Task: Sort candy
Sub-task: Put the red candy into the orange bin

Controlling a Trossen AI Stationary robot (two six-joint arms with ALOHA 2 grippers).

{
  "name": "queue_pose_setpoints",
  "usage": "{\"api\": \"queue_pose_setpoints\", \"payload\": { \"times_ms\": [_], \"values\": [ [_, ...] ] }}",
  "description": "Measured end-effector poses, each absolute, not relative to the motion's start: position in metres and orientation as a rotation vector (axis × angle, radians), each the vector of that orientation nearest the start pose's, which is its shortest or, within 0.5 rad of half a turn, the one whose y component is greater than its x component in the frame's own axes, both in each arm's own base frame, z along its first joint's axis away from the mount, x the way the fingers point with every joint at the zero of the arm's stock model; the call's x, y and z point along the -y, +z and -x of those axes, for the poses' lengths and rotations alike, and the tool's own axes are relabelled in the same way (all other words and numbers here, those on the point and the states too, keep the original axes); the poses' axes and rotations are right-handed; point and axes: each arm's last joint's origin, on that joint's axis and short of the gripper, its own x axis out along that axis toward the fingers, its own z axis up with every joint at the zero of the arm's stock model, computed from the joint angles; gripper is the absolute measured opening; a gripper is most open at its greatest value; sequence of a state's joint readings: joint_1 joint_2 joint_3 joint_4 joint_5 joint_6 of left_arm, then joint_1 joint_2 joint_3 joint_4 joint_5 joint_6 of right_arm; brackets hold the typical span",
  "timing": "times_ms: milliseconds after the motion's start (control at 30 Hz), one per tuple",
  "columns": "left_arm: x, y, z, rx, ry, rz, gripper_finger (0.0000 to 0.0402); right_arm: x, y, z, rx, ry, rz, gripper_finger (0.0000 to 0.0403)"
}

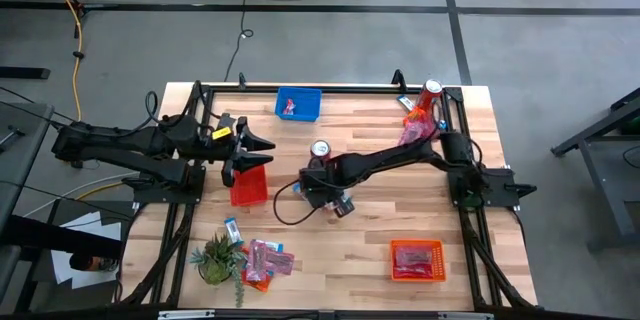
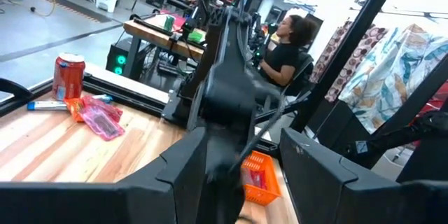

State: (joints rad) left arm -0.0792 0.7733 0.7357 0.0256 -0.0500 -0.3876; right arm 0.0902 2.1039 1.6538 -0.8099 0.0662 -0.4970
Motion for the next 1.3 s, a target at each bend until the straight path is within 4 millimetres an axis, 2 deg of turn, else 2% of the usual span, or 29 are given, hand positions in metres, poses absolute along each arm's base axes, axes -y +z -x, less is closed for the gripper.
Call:
{"api": "queue_pose_setpoints", "payload": {
  "times_ms": [133,300,367,433,533,733,867,1000,1300],
  "values": [
    [0.012,0.338,-0.174,-0.013,-0.017,0.354,0.017,-0.035,0.241,-0.414,-1.129,0.258,0.479,0.0005],
    [0.011,0.338,-0.173,-0.002,0.019,0.346,0.017,-0.032,0.309,-0.371,-1.057,0.156,0.235,0.0002],
    [0.011,0.338,-0.173,-0.001,0.024,0.349,0.017,-0.039,0.327,-0.35,-1.04,0.156,0.131,0.0001],
    [0.011,0.338,-0.174,0.001,0.034,0.363,0.017,-0.053,0.335,-0.327,-1.06,0.18,0.054,0.0001],
    [0.01,0.338,-0.174,0.001,0.04,0.364,0.017,-0.078,0.329,-0.291,-1.113,0.19,-0.043,0.0001],
    [0.01,0.339,-0.174,0.005,0.039,0.365,0.017,-0.137,0.284,-0.221,-1.256,0.161,-0.325,0.0],
    [0.01,0.341,-0.174,0.028,0.035,0.367,0.017,-0.173,0.265,-0.188,-1.34,0.193,-0.463,0.0],
    [0.01,0.341,-0.174,0.03,0.036,0.367,0.017,-0.199,0.253,-0.178,-1.343,0.251,-0.475,0.0],
    [0.009,0.341,-0.174,0.039,0.072,0.368,0.017,-0.206,0.216,-0.194,-1.437,0.171,-0.36,0.0001]
  ]
}}
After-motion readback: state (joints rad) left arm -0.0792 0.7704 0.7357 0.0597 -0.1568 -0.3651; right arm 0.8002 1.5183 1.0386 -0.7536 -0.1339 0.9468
